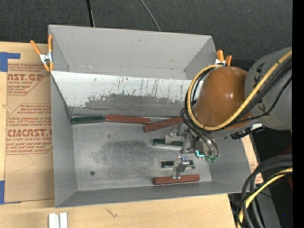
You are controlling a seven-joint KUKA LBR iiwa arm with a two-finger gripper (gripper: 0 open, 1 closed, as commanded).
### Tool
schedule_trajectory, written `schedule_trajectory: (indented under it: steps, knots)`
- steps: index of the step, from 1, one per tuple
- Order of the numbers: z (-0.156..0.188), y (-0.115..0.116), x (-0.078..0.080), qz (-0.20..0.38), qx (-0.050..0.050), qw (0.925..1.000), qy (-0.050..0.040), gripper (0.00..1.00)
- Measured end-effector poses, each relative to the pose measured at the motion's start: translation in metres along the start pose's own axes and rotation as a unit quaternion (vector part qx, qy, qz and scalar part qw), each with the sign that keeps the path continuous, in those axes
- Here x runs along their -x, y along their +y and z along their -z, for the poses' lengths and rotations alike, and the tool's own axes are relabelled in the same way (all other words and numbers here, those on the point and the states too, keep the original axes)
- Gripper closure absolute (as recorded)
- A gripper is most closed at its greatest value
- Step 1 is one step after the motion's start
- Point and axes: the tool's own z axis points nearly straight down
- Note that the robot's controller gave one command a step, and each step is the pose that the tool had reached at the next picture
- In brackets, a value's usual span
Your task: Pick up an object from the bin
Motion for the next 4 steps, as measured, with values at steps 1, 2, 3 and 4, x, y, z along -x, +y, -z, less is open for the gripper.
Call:
schedule_trajectory:
  steps: [1, 2, 3, 4]
  knots:
    - [0.003, 0.000, 0.002, 0.000, 0.000, 1.0000, -0.0039, 0.00]
    - [-0.069, -0.045, 0.002, 0.034, 0.000, 0.9994, -0.0063, 0.00]
    - [-0.087, -0.057, 0.000, 0.039, 0.000, 0.9992, -0.0048, 0.00]
    - [-0.067, -0.061, -0.001, 0.067, 0.000, 0.9977, -0.0046, 0.00]
